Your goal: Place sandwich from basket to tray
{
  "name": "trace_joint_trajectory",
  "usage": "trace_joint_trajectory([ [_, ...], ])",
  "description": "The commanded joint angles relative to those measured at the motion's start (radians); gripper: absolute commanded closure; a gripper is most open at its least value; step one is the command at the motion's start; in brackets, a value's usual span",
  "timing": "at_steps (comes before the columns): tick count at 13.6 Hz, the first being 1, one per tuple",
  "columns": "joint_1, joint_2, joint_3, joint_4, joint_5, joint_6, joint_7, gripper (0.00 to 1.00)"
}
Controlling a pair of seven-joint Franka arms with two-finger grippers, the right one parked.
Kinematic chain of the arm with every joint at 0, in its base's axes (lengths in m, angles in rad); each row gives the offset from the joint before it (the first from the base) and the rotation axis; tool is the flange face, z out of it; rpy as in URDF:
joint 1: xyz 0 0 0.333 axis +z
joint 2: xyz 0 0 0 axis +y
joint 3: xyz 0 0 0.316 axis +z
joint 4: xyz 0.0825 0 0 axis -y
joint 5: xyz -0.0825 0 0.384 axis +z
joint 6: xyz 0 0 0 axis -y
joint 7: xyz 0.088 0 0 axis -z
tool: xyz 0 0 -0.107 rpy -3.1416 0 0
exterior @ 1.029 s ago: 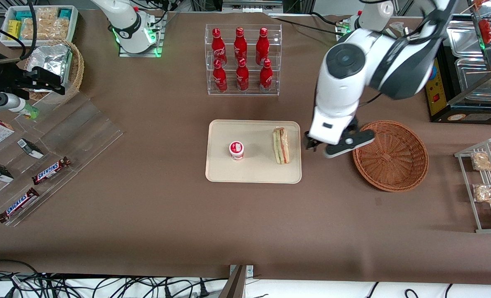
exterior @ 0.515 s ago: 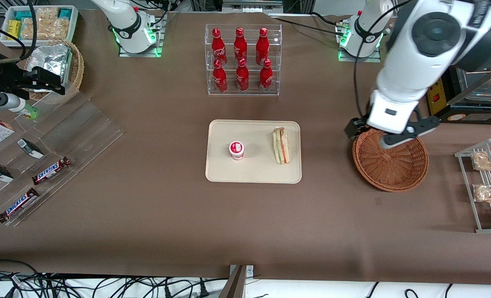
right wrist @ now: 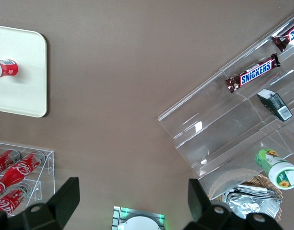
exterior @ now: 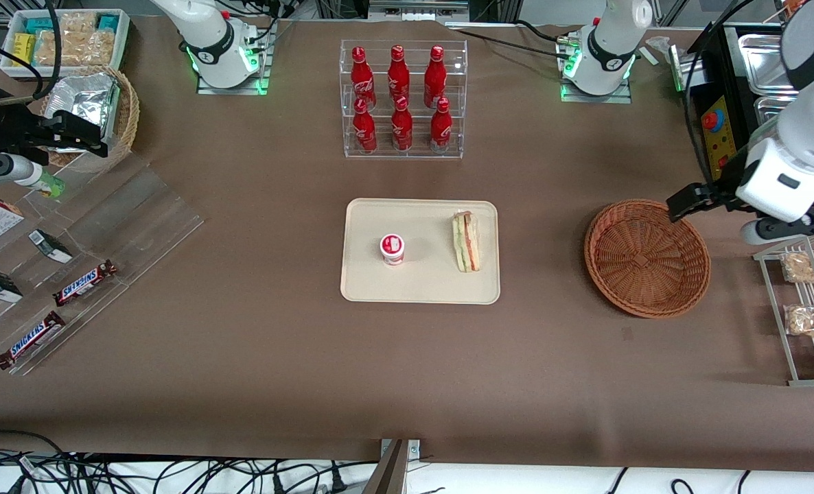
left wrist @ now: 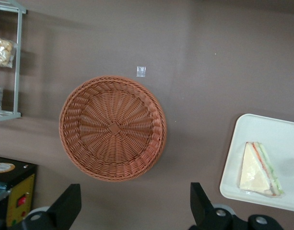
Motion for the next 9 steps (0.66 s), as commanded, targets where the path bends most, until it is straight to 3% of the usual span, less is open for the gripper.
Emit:
trace_joint_trajectory([
  [1,-0.038,-0.051,0.091,-0.018,-0.055,-0.046,0.166,0.0],
  [3,-0.038,-0.065,0.104,-0.018,-0.055,-0.06,0.276,0.0],
  [9,-0.047,-0.07,0.091,-0.018,-0.037,-0.065,0.28,0.0],
])
